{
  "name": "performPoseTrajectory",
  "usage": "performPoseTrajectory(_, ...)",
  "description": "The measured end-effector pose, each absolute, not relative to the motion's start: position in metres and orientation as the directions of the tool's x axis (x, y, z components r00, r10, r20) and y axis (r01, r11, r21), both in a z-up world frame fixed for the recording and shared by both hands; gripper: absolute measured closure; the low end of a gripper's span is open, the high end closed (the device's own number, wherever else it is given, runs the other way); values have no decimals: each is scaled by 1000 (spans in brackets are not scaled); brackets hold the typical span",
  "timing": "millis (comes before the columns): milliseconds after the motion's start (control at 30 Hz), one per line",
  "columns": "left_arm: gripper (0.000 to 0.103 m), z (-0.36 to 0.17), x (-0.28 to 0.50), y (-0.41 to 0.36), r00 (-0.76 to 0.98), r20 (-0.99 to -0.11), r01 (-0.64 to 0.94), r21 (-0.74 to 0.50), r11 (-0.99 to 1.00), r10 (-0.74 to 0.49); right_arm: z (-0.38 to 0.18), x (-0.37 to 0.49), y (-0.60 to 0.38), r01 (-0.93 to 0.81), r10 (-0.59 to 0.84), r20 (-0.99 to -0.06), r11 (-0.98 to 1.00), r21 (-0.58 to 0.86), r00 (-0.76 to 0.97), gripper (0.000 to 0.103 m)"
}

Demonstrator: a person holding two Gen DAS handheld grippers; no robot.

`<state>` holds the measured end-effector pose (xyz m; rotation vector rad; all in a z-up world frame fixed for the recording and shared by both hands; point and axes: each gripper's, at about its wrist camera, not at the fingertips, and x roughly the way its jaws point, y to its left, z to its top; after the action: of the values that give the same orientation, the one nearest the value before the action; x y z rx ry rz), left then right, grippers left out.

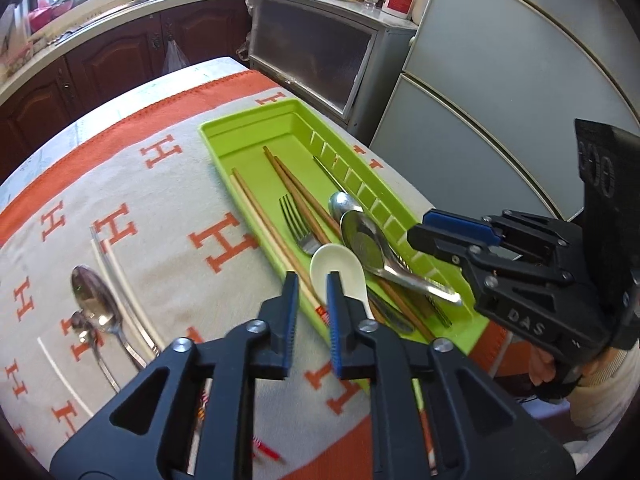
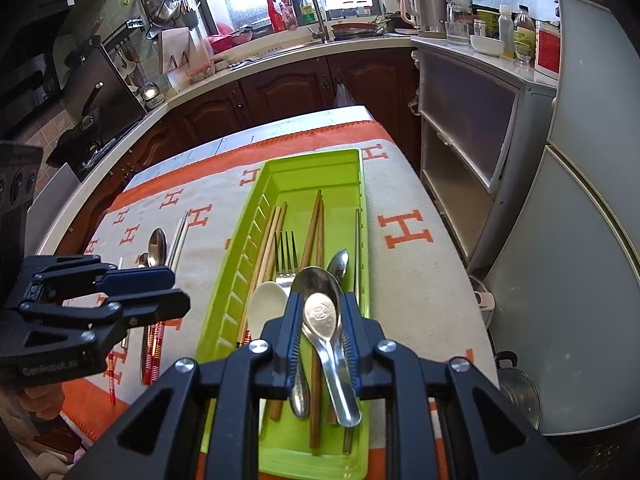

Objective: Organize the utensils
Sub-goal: 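Move both open tools back over the remaining utensils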

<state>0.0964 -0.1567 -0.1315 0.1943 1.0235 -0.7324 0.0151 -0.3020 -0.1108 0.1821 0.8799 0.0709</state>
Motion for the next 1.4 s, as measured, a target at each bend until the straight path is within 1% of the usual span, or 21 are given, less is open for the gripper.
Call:
performPoseTrajectory(67,77,-126,89,-149,320,-826,632,-179,754,-464,-107,12,-299,8,141,-755,982,190,641,83)
performPoseTrajectory(100,76,-123,85,-143,331,-821,626,-178,760,-464,-105,11,-297,3,147,-752,981,194,642,83)
performPoseTrajectory(267,75,-111,69,-115,358,-816,590,-180,787,-455,-100,6,-285,-22,175,-747,977,211,642,83)
performPoseTrajectory(333,73,-106,63,-99,371,-813,566,-184,803,-448,-99,4,-278,-36,189,-746,976,217,639,84)
performPoseTrajectory(400,67,-102,59,-82,389,-814,534,-182,825,-432,-98,4,-271,-50,203,-745,974,222,636,83)
performPoseTrajectory(467,66,-98,54,-63,409,-814,500,-179,847,-413,-97,4,-262,-68,220,-744,971,229,631,83)
performPoseTrajectory(733,64,-94,41,17,457,-818,346,-198,917,-349,-96,10,-220,-162,267,-756,964,212,598,84)
performPoseTrajectory(933,64,-102,38,55,461,-825,263,-226,938,-328,-95,18,-184,-237,305,-767,950,203,564,84)
performPoseTrajectory(1167,64,-121,40,70,436,-838,215,-256,942,-327,-104,29,-150,-303,338,-789,931,202,514,84)
performPoseTrajectory(1400,64,-141,47,77,406,-856,174,-271,947,-320,-118,43,-133,-314,359,-812,921,230,460,83)
